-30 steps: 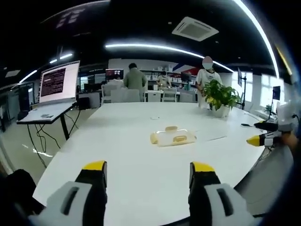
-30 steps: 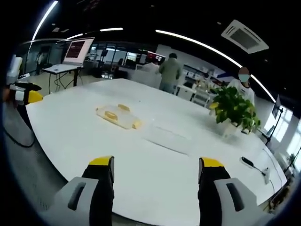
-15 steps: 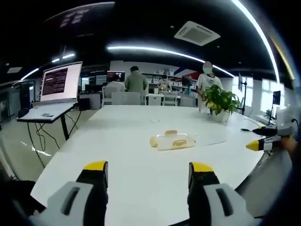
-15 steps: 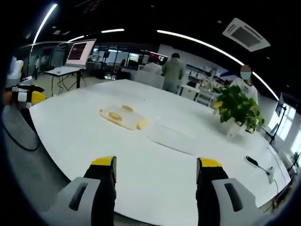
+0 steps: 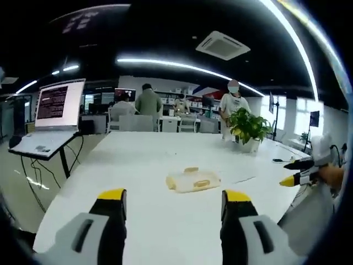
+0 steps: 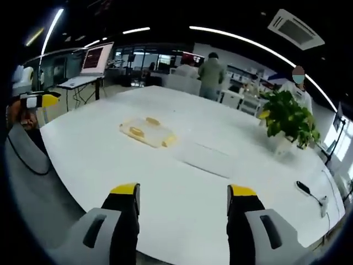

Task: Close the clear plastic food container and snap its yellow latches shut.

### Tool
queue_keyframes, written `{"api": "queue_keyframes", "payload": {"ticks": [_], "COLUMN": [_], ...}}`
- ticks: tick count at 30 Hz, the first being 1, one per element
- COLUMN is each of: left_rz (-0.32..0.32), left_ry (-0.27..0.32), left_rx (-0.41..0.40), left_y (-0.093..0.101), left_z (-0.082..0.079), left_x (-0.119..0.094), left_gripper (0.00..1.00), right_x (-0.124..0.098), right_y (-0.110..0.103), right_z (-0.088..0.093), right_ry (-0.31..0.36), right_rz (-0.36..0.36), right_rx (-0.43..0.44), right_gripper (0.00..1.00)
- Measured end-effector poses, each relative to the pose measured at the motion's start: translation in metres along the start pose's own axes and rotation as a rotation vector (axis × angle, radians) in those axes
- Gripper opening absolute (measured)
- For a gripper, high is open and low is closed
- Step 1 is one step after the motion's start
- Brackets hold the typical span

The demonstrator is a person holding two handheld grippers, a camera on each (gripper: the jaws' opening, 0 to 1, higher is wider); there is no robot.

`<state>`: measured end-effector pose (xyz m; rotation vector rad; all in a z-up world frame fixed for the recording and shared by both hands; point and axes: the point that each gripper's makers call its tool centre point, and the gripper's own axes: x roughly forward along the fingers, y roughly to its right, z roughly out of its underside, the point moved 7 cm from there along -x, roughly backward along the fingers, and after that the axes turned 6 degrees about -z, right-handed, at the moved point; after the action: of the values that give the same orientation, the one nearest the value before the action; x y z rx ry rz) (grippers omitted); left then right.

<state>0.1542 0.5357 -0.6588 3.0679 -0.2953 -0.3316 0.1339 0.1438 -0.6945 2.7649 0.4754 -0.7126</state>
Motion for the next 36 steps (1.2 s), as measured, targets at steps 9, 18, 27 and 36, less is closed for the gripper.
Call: {"api": "queue_keyframes", "payload": {"ticks": [9,18,27,36], "left_rz": [0.117,0.167,0.261,0.327], "left_ry": [0.043,-0.073,-0.208,-0.268], "left_rx": [0.032,0.249,0.34,0.545], "left_y": [0.001,-0.003,-0.001,0.0], "left_z": [-0.028,-0.005,0.015,0.011], "left_x": [0.066,0.128,0.186,0.228], "left_gripper": [0.7,0.72,0.71,0.71], "right_x": [0.042,0.083,0.134,0.176], "right_y": [0.019,0.035,0.038,0.028], "right_z": [-0.027,-0.057,-0.074,-0.082], "right_ry": [0.03,0.044,0.004,-0.045], "right_rz": [-0.005,-0.037,-0.096,-0.19], "right_rx": [-0.086,-0.209,-0.455,-0.727], "right_gripper": [0.61,0.62,0.6,0.57]}}
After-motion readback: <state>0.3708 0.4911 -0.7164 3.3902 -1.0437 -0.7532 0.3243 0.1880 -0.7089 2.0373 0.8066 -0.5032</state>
